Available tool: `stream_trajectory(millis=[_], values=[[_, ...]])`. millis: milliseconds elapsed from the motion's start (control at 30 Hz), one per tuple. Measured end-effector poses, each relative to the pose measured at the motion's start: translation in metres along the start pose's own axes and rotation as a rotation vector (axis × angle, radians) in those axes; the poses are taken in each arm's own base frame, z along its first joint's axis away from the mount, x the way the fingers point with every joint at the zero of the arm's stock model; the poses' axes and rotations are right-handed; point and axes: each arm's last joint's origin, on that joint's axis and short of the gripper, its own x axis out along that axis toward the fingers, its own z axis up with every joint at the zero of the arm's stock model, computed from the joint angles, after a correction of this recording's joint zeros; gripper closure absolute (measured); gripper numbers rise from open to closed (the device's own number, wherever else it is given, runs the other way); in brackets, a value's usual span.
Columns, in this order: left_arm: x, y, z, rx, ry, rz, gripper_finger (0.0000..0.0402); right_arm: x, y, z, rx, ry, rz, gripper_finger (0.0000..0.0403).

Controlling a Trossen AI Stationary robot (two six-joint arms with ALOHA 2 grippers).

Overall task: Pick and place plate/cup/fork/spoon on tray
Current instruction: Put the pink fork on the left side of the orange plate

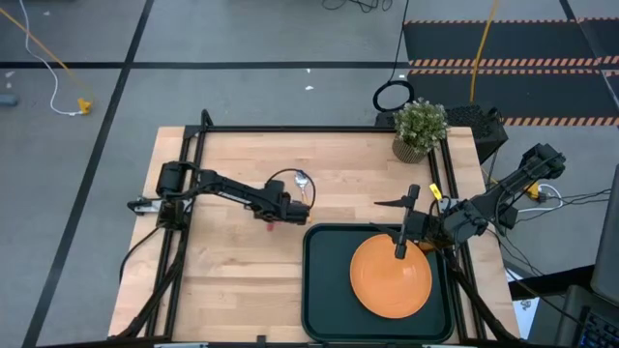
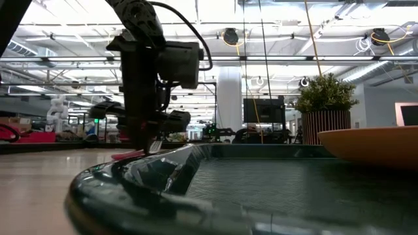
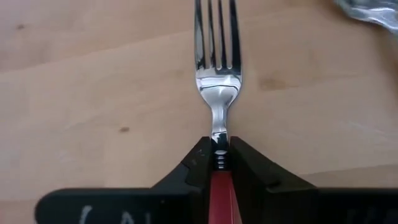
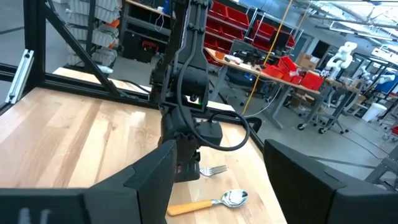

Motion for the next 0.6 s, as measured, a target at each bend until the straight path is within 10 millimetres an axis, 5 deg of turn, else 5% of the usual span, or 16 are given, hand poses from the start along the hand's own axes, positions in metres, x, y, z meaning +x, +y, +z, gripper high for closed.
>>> stream_trajectory(millis=[300,600], values=[[-0.011,-0.01,0.006,0.014,0.012,-0.077,0.0357,0.0,0.0,0.0,-0.001,-0.001,0.0,0.0167],[-0.051,-0.034,0.011,0.026,-0.006,-0.219,0.0358,0.0,-0.001,0.002,-0.048,-0.017,-0.004,0.0167]])
